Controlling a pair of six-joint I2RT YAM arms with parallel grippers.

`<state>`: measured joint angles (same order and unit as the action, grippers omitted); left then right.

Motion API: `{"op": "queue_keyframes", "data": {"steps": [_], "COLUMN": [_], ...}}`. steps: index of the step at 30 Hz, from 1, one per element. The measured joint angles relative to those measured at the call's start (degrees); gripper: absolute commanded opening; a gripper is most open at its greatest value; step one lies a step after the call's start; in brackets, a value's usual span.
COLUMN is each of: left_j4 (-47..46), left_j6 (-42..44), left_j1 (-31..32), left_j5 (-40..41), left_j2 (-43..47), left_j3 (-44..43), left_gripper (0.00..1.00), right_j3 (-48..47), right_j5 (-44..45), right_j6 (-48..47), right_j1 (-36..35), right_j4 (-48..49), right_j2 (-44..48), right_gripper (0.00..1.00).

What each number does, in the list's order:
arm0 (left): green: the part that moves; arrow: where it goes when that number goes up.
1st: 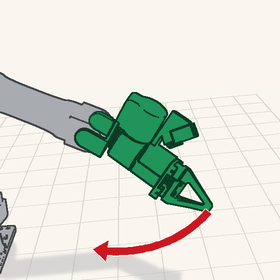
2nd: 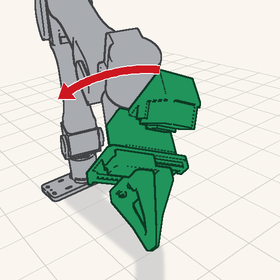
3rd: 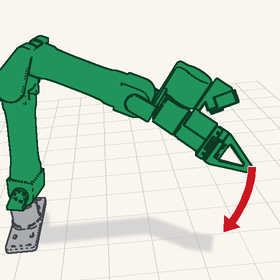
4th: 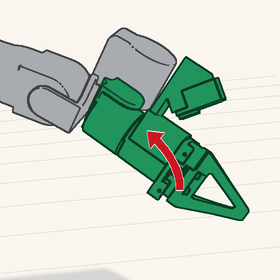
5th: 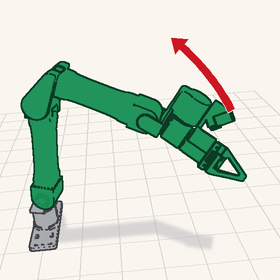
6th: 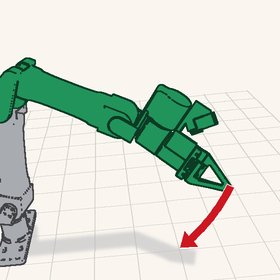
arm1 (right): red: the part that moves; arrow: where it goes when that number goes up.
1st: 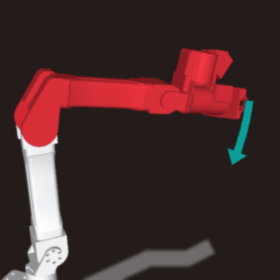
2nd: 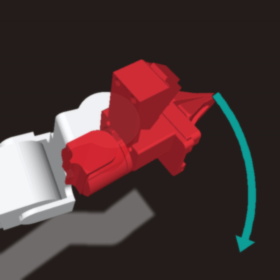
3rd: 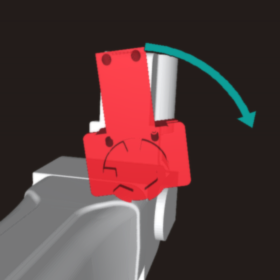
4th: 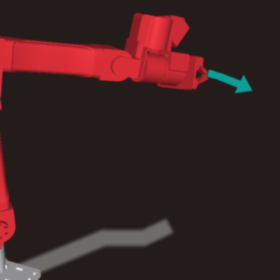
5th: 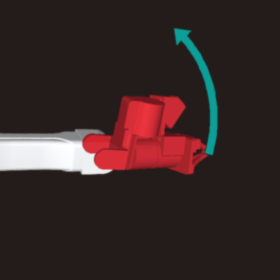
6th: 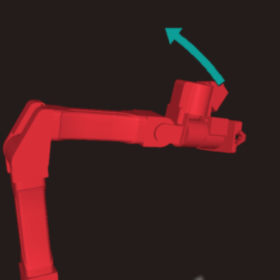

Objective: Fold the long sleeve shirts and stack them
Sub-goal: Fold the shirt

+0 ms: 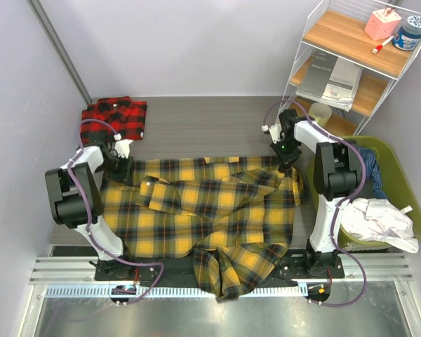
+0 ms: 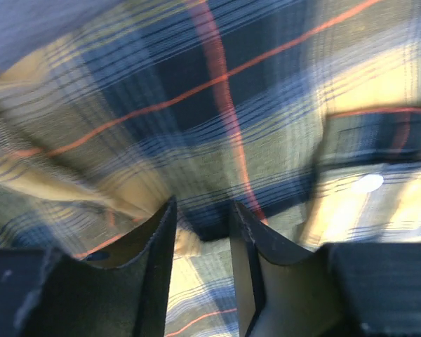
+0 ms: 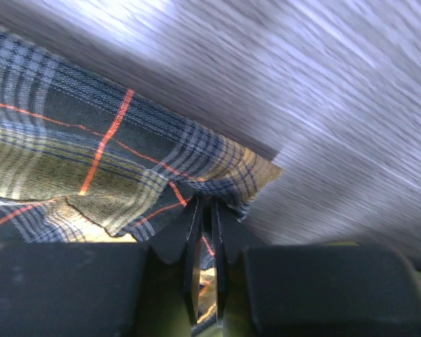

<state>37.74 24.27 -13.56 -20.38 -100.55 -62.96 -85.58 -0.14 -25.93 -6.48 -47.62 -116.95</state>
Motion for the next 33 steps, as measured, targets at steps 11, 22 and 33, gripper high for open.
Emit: {"op": "queue_keyframes", "data": {"steps": [11,22,33], "left_j4": [3.69,4.26,7.56], "left_j6": [2.16,1.73,-5.64], "left_j1": [-1.73,0.61,0.85], "left_j5": [-3.28,-3.21,-1.25], "left_j2": [6.51,1.79,-16.15], "left_j3": [-0.48,-2.54,-21.27], "left_gripper": [0.56,0.52,0.46], "right_j3": [-6.49,1.16,-16.81], "right_j5": [-4.55,-9.62,-6.32], "right_j6": [-0.7,-0.42,-1.27], "right_j1": [-0.35,-6.62,-4.37], "right_j4": [-4.68,-5.95,-7.15], "right_j2": [2.12,5.55,-10.71], "right_gripper": [0.33,0.33,0.32]}}
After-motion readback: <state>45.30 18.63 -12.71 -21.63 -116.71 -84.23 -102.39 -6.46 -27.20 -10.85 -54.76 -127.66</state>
